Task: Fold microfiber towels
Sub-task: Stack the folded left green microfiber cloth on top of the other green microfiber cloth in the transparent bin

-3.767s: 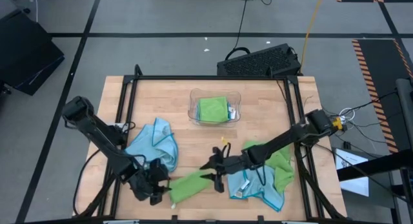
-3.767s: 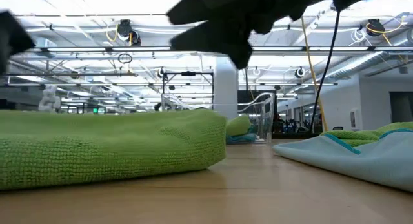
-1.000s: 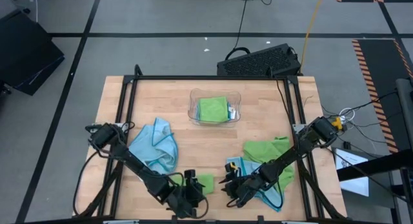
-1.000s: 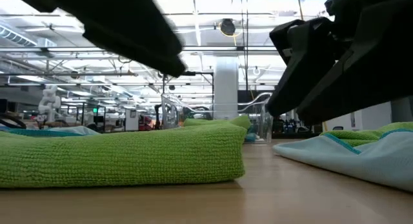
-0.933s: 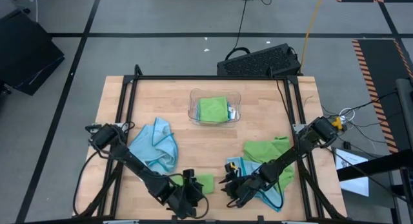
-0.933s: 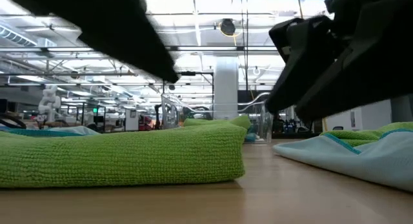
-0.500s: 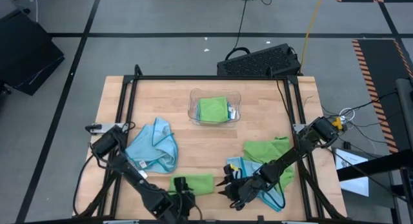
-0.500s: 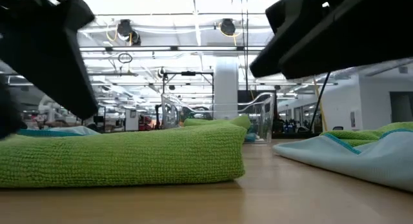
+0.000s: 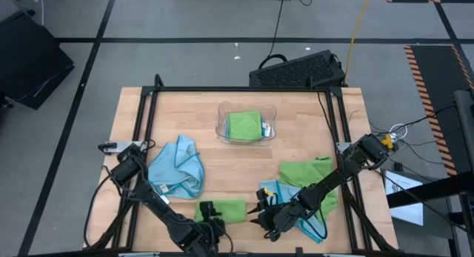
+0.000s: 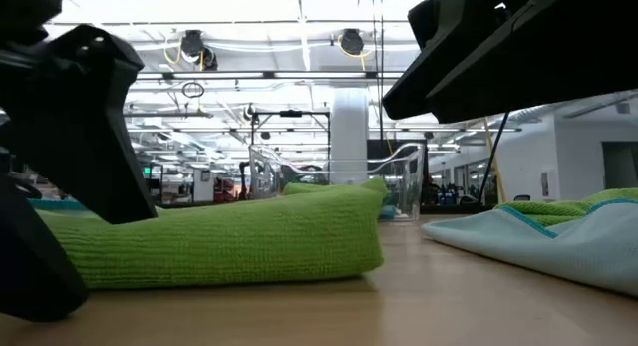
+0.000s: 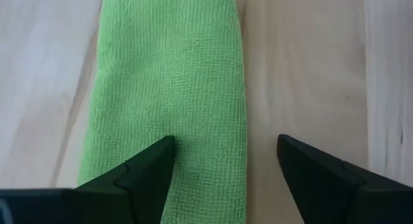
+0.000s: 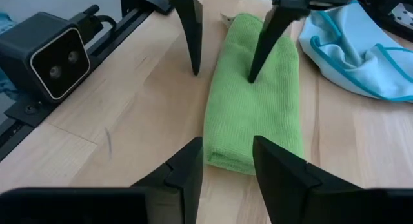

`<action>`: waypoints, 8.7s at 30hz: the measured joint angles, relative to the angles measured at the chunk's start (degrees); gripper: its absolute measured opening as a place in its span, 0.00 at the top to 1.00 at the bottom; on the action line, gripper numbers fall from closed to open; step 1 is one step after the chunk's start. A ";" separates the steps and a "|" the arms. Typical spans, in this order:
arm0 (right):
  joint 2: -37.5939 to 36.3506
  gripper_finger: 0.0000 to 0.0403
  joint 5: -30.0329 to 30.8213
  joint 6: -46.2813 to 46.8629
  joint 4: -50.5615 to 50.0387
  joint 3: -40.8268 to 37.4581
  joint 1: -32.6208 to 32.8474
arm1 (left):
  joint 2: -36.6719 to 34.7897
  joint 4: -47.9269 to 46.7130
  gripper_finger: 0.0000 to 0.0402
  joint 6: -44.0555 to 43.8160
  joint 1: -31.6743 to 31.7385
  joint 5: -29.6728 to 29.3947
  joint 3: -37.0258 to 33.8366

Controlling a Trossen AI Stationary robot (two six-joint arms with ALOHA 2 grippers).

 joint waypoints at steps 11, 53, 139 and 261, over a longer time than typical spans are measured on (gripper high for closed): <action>0.00 0.68 -0.02 -1.09 -0.05 0.01 -0.07 | -0.19 -6.76 0.59 -1.87 3.64 9.62 0.05; 12.76 0.32 8.90 -1.99 22.60 0.04 -3.38 | -10.07 -3.14 0.97 10.30 11.31 18.02 -0.63; -44.09 0.58 30.20 19.26 -34.96 -17.53 -0.33 | -19.75 22.57 0.97 83.16 46.54 -12.51 -1.31; -52.72 0.58 28.13 19.27 -27.50 -25.93 -0.33 | -13.61 -9.56 0.59 69.99 42.00 -14.12 -0.81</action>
